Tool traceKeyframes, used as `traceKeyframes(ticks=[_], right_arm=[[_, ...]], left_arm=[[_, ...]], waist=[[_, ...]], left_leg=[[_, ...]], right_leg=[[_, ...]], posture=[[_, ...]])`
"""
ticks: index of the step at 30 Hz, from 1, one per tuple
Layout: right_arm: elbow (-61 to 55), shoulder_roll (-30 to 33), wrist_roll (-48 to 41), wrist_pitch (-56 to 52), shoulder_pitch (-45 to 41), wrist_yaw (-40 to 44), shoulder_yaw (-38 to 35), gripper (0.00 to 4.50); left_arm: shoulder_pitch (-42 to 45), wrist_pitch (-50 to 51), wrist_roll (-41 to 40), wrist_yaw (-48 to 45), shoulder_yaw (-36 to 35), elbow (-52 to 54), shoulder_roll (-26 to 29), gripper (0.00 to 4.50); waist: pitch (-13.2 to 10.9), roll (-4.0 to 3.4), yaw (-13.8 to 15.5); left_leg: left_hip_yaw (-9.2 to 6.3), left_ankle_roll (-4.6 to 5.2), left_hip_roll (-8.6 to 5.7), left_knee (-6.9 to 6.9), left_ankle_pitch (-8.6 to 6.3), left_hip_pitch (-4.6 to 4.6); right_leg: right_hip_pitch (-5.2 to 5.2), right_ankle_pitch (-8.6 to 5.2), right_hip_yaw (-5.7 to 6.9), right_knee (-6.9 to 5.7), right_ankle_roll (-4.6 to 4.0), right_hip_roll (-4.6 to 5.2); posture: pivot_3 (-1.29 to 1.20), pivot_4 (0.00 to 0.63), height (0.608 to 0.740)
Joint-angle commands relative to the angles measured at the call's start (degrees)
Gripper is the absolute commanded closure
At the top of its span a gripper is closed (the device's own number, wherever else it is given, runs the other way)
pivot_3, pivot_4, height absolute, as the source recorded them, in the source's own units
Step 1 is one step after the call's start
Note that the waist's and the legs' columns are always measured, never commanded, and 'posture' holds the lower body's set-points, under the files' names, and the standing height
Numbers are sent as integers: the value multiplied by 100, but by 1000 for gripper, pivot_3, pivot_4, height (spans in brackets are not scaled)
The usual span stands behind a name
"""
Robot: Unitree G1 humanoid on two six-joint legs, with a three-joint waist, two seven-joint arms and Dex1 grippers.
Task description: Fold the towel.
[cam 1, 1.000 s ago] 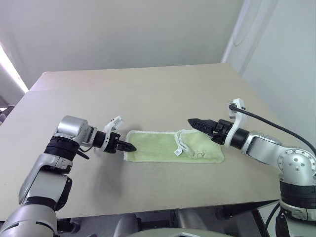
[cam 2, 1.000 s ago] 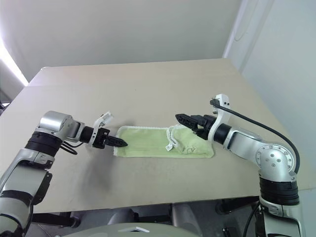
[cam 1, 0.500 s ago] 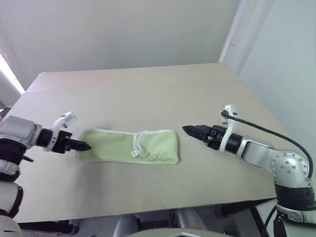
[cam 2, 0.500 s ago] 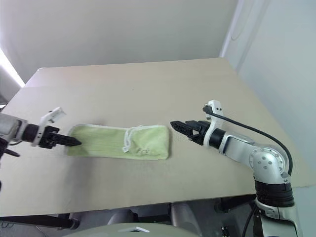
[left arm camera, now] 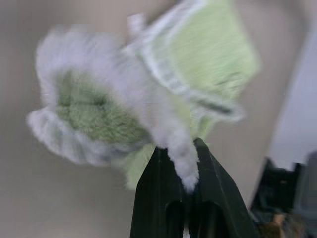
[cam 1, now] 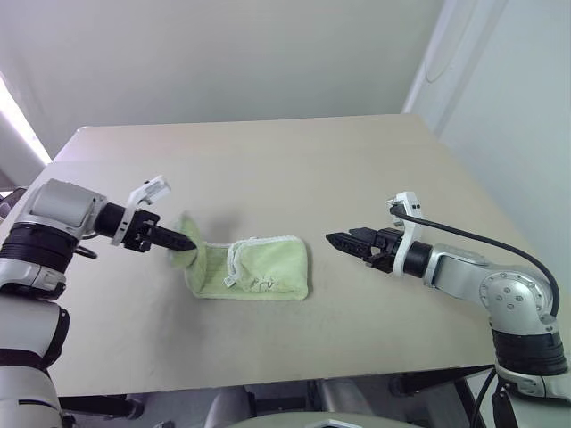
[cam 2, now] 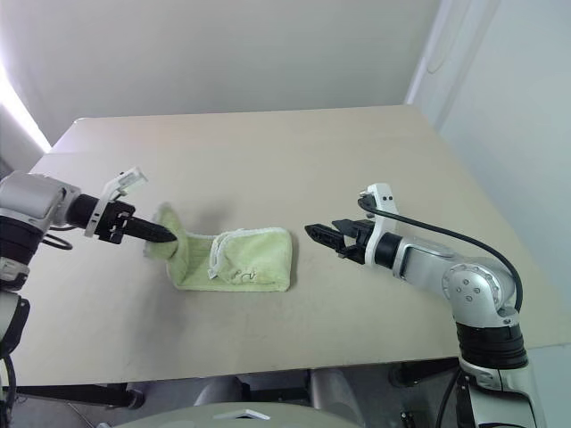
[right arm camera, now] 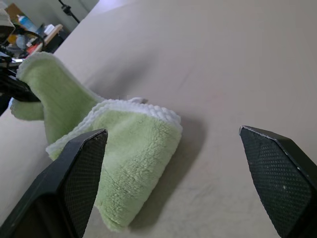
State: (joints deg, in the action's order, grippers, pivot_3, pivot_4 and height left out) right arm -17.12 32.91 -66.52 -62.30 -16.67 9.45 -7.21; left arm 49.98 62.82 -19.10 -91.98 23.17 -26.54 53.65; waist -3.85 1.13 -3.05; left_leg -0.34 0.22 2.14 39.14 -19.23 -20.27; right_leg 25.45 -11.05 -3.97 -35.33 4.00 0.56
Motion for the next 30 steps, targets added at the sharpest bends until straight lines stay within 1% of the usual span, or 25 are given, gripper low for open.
traceKeyframes(ticks=[1,3,8,11,15,21,24,25,26,27,30], right_arm=[[-136,-33,-57,-51,-14,-32,-221,0],[-153,-57,-60,-61,37,-111,-304,0],[-314,-133,-86,-73,199,-279,-453,0],[-428,-175,-99,-69,330,-384,-512,0],[-593,-218,-133,-63,505,-527,-588,0],[-683,-195,-135,-78,645,-642,-696,0],[-675,-204,-117,-76,656,-674,-684,0],[-672,-209,-110,-71,658,-675,-676,0],[-673,-213,-104,-69,657,-676,-663,0],[-670,-219,-92,-63,657,-676,-649,0],[-639,-233,-58,-49,637,-673,-622,0]], left_arm=[[353,510,-652,-52,139,562,-136,4476],[532,662,-723,-52,271,575,-435,4476],[983,919,-617,108,389,24,-1241,4476],[980,729,-492,134,591,-37,-1525,4476],[965,795,-534,429,439,-208,-2011,4476],[624,775,-567,587,572,258,-2057,4476],[540,711,-582,634,522,304,-2100,4476],[503,666,-585,657,502,341,-2114,3982],[471,644,-585,678,494,367,-2126,3814],[435,617,-580,696,496,390,-2131,3532],[392,599,-601,770,440,361,-2182,2416]], waist=[[0,0,-7],[0,0,40],[1,0,29],[2,-5,-10],[1,-5,-44],[1,-6,-105],[1,-6,-92],[1,-6,-91],[1,-6,-91],[1,-6,-90],[1,-6,-90]], left_leg=[[-1,0,0,1,0,0],[-3,0,-3,4,0,2],[-9,0,-15,8,1,3],[-9,0,-15,3,1,3],[-8,0,-17,3,1,2],[-8,0,-18,3,1,7],[-8,0,-20,4,1,10],[-8,0,-20,5,1,11],[-8,0,-21,6,1,11],[-8,0,-21,6,1,11],[-8,0,-22,6,1,10]], right_leg=[[-1,0,0,-1,0,0],[-4,0,0,-2,1,1],[-7,0,-14,-6,2,0],[-6,0,-17,-7,2,-2],[-6,-1,-20,-9,3,-2],[-6,-1,-26,-14,4,-2],[-6,-1,-27,-20,4,-3],[-7,-1,-27,-21,4,-2],[-7,-1,-28,-22,4,-2],[-7,-1,-29,-21,4,-2],[-8,-1,-29,-19,4,-2]], posture=[[0,0,712],[0,0,712],[0,0,712],[0,0,712],[0,0,712],[0,0,712],[0,0,712],[0,0,712],[0,0,712],[0,0,712],[0,0,712]])
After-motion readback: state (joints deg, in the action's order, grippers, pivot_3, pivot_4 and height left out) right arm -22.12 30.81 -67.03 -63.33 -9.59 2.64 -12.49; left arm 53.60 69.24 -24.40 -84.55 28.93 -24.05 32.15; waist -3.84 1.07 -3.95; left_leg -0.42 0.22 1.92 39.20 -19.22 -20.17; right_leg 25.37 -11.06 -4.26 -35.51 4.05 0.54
